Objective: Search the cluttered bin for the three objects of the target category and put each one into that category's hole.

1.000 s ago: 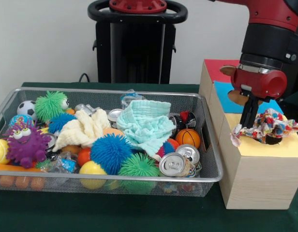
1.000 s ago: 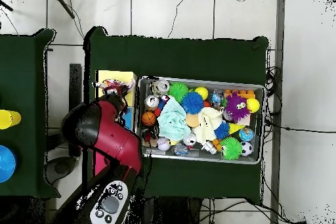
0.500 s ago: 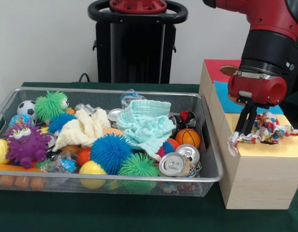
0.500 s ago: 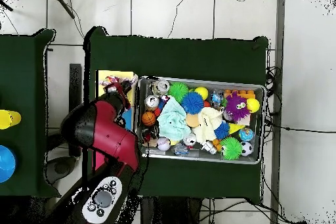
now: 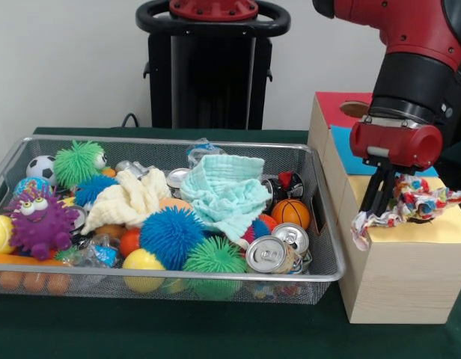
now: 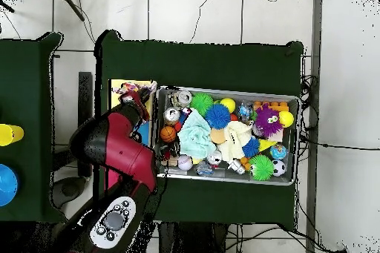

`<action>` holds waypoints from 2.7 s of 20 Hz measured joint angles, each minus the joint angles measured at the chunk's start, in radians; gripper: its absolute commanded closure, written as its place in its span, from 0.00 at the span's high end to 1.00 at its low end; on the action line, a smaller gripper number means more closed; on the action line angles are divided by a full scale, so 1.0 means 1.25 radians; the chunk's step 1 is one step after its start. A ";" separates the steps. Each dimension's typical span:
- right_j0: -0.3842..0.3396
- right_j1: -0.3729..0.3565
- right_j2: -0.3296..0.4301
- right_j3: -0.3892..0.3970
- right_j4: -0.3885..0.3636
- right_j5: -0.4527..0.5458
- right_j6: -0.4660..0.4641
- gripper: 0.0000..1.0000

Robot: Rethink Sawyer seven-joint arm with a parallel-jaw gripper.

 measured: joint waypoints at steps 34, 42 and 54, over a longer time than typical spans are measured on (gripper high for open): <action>-0.200 -0.179 0.179 0.028 -0.104 0.316 0.000 0.00; -0.237 -0.200 0.248 0.052 -0.104 0.316 0.000 0.00; -0.299 -0.206 0.354 0.073 -0.112 0.302 0.000 0.00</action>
